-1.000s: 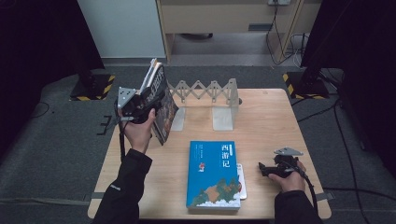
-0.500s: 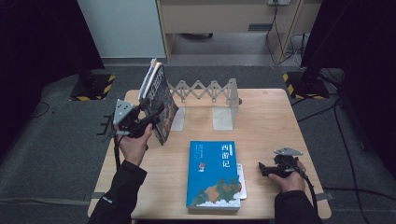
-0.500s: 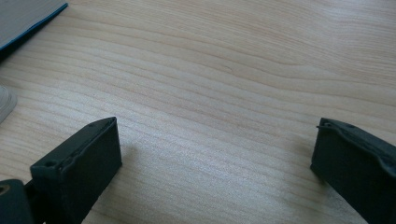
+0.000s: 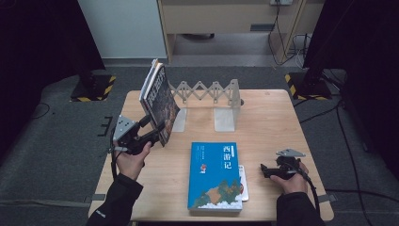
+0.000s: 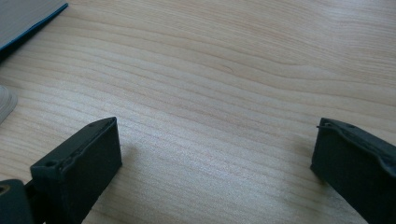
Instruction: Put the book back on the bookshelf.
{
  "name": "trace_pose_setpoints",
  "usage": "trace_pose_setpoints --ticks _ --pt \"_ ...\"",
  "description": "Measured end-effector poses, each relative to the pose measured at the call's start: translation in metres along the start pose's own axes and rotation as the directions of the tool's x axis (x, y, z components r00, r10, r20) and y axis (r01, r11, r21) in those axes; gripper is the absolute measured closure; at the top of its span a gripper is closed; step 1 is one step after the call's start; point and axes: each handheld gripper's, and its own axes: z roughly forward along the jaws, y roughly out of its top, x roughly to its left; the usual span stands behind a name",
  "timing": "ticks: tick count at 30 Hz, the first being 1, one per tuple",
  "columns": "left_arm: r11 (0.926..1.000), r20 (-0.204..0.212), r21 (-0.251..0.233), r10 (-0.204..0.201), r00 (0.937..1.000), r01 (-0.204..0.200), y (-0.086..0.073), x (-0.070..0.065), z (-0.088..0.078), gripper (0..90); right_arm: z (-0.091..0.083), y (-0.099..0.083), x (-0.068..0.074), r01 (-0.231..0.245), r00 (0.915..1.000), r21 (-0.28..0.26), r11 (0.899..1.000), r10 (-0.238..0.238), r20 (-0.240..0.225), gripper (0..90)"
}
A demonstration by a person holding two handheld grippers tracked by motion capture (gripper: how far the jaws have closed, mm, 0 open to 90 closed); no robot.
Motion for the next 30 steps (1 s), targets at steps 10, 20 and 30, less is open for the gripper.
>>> trace_pose_setpoints --ticks 10,20,30 --pt "0.9963 0.040 0.085 -0.003 0.9992 0.000 -0.030 -0.003 -0.004 34.9 0.000 0.000 0.000 0.002 1.0000 0.001 1.000 -0.002 -0.002 1.1" --pt "0.9860 0.066 0.167 -0.013 0.9977 0.002 -0.057 -0.008 0.003 34.0 0.000 0.000 0.002 -0.008 0.9999 -0.002 1.000 0.008 0.014 2.9" --pt "0.9578 0.113 0.286 -0.002 0.9936 -0.031 -0.084 -0.020 0.019 30.9 -0.007 0.010 0.014 0.004 0.9999 0.008 1.000 -0.004 -0.012 16.4"
